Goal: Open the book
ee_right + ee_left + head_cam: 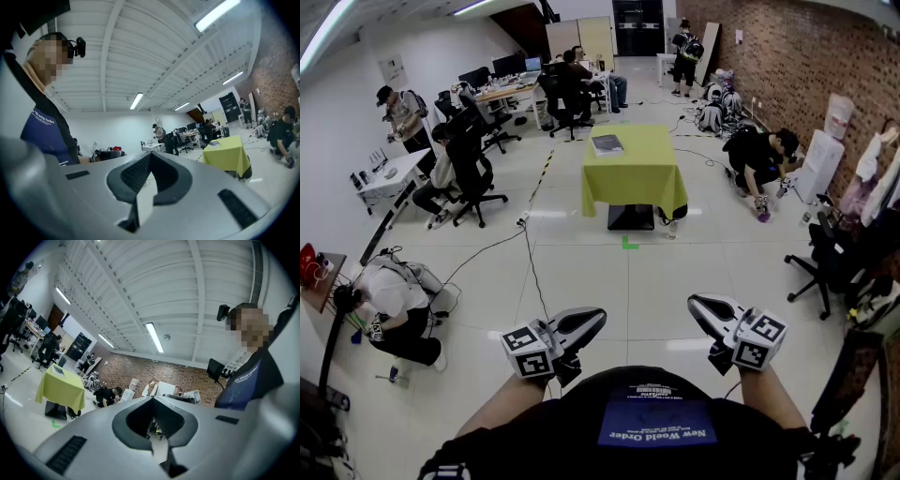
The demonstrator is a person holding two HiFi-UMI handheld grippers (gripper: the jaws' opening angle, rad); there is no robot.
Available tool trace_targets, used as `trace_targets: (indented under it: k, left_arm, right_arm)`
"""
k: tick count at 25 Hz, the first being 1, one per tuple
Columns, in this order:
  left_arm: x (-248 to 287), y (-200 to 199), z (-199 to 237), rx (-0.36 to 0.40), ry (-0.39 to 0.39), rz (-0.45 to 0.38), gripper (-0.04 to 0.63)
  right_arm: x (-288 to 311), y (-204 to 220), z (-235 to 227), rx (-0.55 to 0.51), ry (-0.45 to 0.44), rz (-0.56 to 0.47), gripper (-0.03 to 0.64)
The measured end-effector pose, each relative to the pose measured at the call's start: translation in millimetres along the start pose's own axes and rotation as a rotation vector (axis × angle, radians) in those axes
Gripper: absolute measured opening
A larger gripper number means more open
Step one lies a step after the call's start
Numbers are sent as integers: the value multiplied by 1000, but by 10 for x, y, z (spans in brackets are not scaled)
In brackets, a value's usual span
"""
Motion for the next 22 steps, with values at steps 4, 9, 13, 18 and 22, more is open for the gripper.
trace_targets:
  k: [4,9,13,18,22]
  left_arm:
    - [277,95,-124,-11,0,3,6]
    - [574,166,-265,-31,4,15,6]
    - [654,187,-237,-37,0,24,6]
    - [627,172,-36,-48,1,17,6]
    - [442,68,297,-48,25,-5,6]
  right_arm:
    - [-249,96,-141,-2,-3,9,-12]
    - [-471,176,-300,6,-11,17,-12]
    - [-469,234,-416,22,-11,24,-12]
    - [-277,210,-496,18,-17,30,-12]
    - [94,90,-504,-10,-2,45,-12]
Point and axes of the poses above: the fingertips, and each gripper's own axes: x forward along the fingers, z to its left, y out of its underside, the point moved 1 cm from there along -x, backward along the fingers, and after that the axes turned 14 degrees about z, right-handed, at the moved point
